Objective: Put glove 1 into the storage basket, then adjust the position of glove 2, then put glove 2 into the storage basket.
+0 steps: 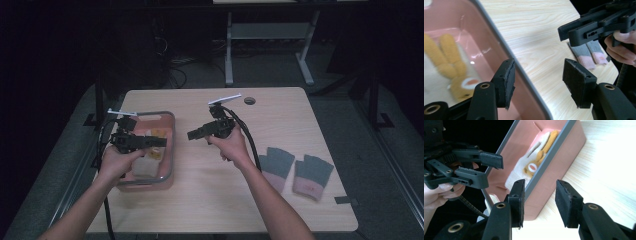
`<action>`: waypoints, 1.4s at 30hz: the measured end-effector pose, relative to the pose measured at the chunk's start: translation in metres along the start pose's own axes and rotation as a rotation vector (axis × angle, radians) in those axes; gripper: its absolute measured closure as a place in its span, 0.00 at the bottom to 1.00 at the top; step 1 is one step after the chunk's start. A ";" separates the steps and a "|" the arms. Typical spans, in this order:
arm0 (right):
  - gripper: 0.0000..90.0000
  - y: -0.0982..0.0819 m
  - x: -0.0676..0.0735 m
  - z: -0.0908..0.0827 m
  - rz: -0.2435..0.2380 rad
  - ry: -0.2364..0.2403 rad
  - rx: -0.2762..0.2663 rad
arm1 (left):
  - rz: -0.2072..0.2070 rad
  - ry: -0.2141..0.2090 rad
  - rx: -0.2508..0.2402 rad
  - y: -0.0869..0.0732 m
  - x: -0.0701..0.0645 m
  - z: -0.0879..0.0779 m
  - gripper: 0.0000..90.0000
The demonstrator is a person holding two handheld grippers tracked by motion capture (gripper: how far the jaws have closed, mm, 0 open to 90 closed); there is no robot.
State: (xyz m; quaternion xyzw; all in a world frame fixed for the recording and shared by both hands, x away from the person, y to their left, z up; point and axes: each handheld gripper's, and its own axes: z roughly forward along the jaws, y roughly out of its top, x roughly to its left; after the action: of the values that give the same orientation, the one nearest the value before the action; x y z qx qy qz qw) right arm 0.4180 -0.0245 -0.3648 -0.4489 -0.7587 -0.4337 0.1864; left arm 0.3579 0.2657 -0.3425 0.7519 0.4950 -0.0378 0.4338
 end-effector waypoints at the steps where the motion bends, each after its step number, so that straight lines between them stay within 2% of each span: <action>1: 0.65 0.000 0.000 0.000 0.000 0.000 0.000 | 0.000 0.000 0.000 0.000 0.000 0.000 0.47; 9: 0.63 -0.008 -0.010 -0.018 0.015 -0.014 -0.026 | 0.027 -0.019 0.008 0.003 -0.010 0.008 0.46; 14: 0.63 -0.015 -0.021 -0.033 0.038 -0.034 -0.048 | 0.053 -0.030 0.021 0.005 -0.019 0.016 0.45; 18: 0.63 -0.022 -0.029 -0.044 0.064 -0.040 -0.065 | 0.055 -0.051 0.018 0.006 -0.026 0.021 0.43; 33: 0.62 -0.044 -0.050 -0.076 0.097 -0.075 -0.110 | 0.111 -0.068 0.053 0.007 -0.053 0.044 0.43; 39: 0.62 -0.058 -0.062 -0.092 0.120 -0.079 -0.133 | 0.128 -0.089 0.068 0.007 -0.065 0.058 0.42; 42: 0.61 -0.066 -0.067 -0.102 0.138 -0.084 -0.146 | 0.142 -0.104 0.084 0.006 -0.074 0.070 0.42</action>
State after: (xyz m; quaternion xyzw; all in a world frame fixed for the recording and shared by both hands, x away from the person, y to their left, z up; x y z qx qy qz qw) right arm 0.3868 -0.1582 -0.3862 -0.5301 -0.6996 -0.4549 0.1504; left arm 0.3508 0.1639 -0.3465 0.7997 0.4153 -0.0667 0.4284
